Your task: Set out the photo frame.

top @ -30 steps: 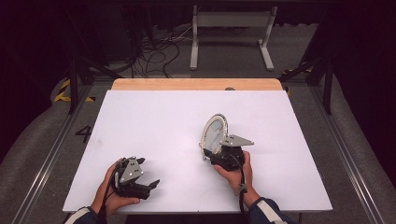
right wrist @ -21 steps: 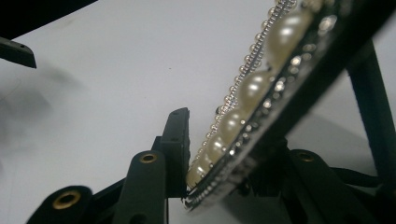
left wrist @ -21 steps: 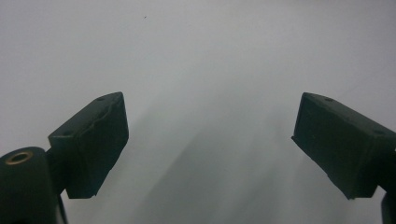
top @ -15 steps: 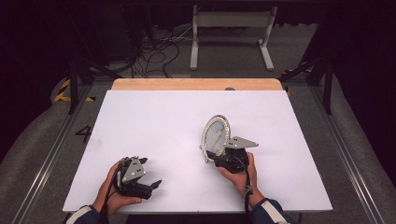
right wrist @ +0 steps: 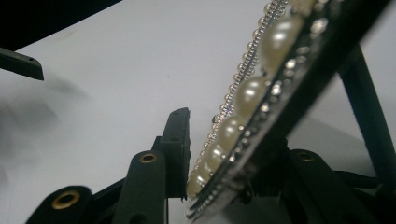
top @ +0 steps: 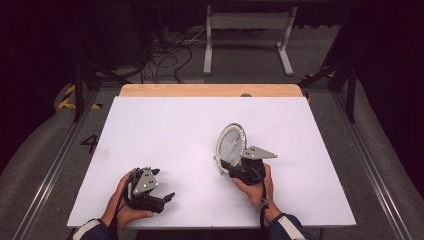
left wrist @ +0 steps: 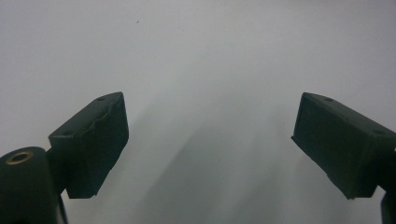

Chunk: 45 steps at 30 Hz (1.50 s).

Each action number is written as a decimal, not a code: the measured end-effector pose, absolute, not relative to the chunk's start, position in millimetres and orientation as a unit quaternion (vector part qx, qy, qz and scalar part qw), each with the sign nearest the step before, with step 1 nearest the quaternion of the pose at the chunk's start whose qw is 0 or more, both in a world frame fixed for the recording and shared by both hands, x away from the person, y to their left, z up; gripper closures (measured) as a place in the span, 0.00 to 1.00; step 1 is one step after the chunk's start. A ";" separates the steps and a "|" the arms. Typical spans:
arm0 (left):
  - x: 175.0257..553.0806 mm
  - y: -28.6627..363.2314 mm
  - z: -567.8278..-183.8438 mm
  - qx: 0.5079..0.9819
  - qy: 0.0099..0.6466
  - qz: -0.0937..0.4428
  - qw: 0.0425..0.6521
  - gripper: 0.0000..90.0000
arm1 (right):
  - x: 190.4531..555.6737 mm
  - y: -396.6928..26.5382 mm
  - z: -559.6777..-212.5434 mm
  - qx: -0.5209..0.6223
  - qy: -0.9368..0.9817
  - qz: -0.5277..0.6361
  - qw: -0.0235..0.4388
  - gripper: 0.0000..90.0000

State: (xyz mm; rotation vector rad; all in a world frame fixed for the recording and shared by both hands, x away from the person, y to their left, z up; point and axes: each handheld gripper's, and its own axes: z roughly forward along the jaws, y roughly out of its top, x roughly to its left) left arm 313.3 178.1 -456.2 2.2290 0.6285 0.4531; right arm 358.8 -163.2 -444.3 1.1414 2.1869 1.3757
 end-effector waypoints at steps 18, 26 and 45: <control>312.2 175.2 -455.7 0.873 0.247 0.174 0.382 0.12 | 365.2 -173.4 -442.3 0.375 0.785 0.479 0.119 0.80; 321.6 168.2 -455.5 0.875 0.245 0.167 0.382 0.13 | 368.3 -177.9 -439.9 0.357 0.799 0.474 0.099 0.83; 388.7 110.2 -434.1 0.865 0.207 0.108 0.445 0.12 | 377.7 -186.0 -437.7 0.326 0.819 0.469 0.056 0.85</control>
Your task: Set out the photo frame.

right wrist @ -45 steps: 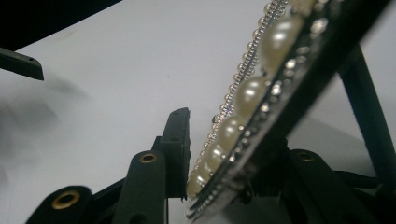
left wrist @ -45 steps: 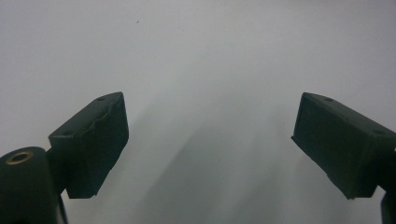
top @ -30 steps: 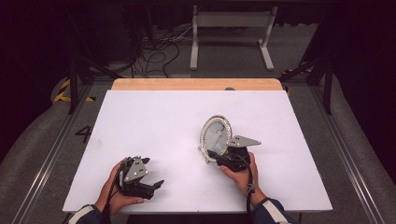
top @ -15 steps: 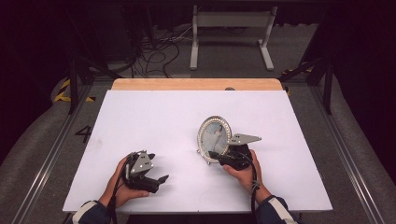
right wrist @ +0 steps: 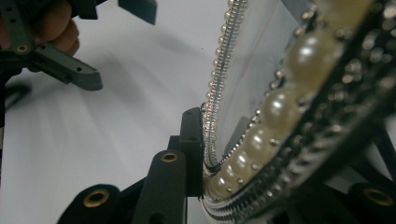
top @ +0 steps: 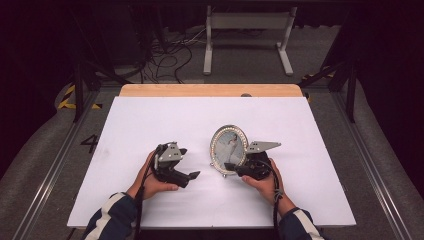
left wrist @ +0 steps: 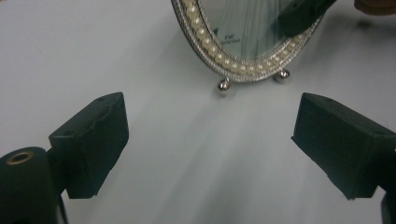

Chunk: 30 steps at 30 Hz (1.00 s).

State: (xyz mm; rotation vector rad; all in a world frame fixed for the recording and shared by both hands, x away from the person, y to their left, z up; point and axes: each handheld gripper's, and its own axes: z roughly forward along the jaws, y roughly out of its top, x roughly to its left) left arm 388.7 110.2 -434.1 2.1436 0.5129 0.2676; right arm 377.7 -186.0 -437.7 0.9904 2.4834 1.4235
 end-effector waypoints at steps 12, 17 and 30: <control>416.8 95.2 -436.2 0.850 0.223 0.086 0.470 0.11 | 363.9 -195.3 -435.0 0.341 0.815 0.459 0.099 0.62; 427.1 89.9 -435.7 0.839 0.219 0.071 0.492 0.13 | 351.1 -200.5 -430.5 0.341 0.810 0.462 0.119 0.61; 436.0 66.4 -437.2 0.836 0.215 0.081 0.498 0.24 | 328.5 -215.6 -418.4 0.357 0.770 0.503 0.164 0.73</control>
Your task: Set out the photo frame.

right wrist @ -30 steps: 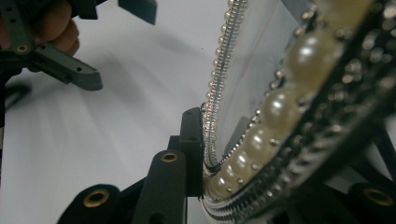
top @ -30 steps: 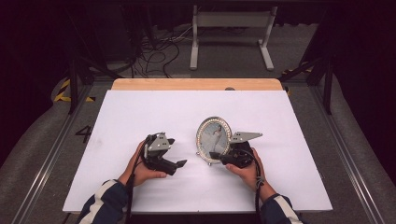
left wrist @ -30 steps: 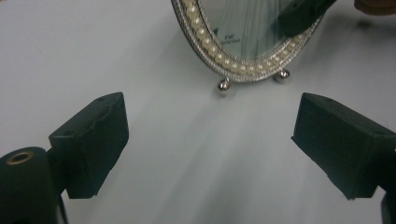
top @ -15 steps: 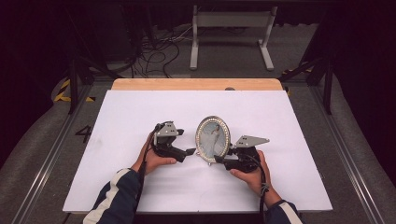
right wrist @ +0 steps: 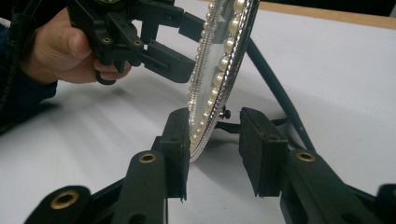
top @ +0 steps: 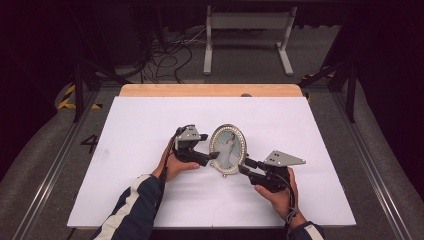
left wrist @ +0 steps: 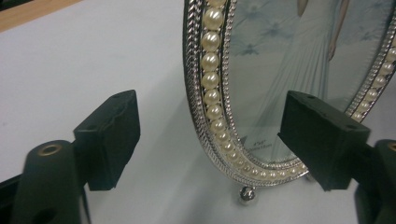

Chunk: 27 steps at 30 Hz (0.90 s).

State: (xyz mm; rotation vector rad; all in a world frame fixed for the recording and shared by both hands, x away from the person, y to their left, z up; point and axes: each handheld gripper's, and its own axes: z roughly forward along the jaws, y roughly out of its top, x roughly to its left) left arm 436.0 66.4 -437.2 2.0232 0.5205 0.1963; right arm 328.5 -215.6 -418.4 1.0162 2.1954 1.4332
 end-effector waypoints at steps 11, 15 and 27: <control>433.3 61.8 -437.0 0.845 0.195 0.065 0.494 0.49 | 323.1 -214.0 -411.4 0.369 0.749 0.517 0.190 0.92; 433.1 63.1 -436.6 0.844 0.196 0.065 0.495 0.53 | 323.1 -214.1 -411.2 0.372 0.746 0.518 0.190 0.93; 425.1 72.0 -432.7 0.850 0.207 0.077 0.478 0.63 | 328.8 -213.4 -413.4 0.384 0.739 0.518 0.194 0.91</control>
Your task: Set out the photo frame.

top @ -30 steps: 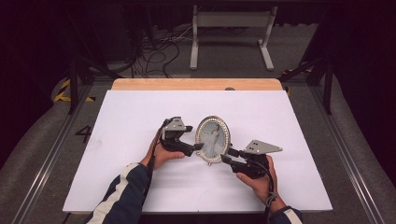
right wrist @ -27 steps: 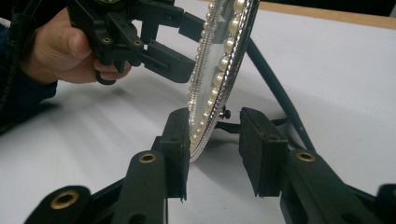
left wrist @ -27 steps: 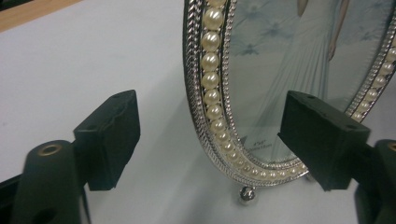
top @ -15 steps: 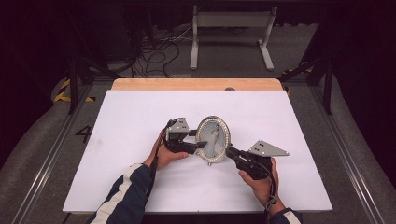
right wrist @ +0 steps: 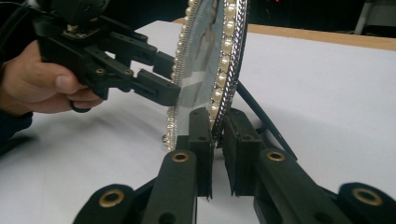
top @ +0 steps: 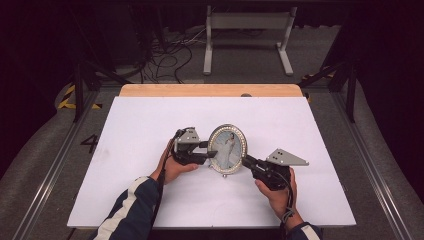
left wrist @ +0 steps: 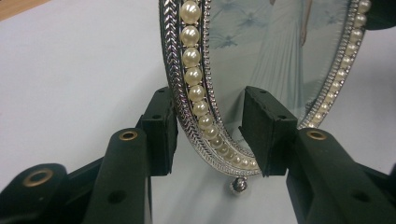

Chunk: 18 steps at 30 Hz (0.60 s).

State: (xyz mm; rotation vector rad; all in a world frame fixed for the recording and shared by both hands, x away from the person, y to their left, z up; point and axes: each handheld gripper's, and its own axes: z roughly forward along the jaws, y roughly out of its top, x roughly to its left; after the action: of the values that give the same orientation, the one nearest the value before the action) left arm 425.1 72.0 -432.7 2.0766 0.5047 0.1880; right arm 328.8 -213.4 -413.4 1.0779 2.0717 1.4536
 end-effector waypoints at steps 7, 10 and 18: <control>419.3 76.7 -432.0 0.854 0.208 0.084 0.469 0.63 | 331.7 -210.7 -414.0 0.392 0.734 0.519 0.194 0.90; 416.1 77.7 -431.1 0.855 0.207 0.089 0.468 0.64 | 332.8 -211.2 -414.4 0.395 0.733 0.519 0.194 0.90; 416.3 76.6 -430.6 0.854 0.202 0.096 0.470 0.59 | 332.8 -209.6 -414.1 0.390 0.736 0.515 0.202 0.90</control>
State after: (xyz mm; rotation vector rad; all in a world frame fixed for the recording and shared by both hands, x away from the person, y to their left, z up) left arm 416.3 76.6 -430.6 2.0928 0.4950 0.2364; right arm 332.8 -209.6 -414.1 1.0898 2.0555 1.4375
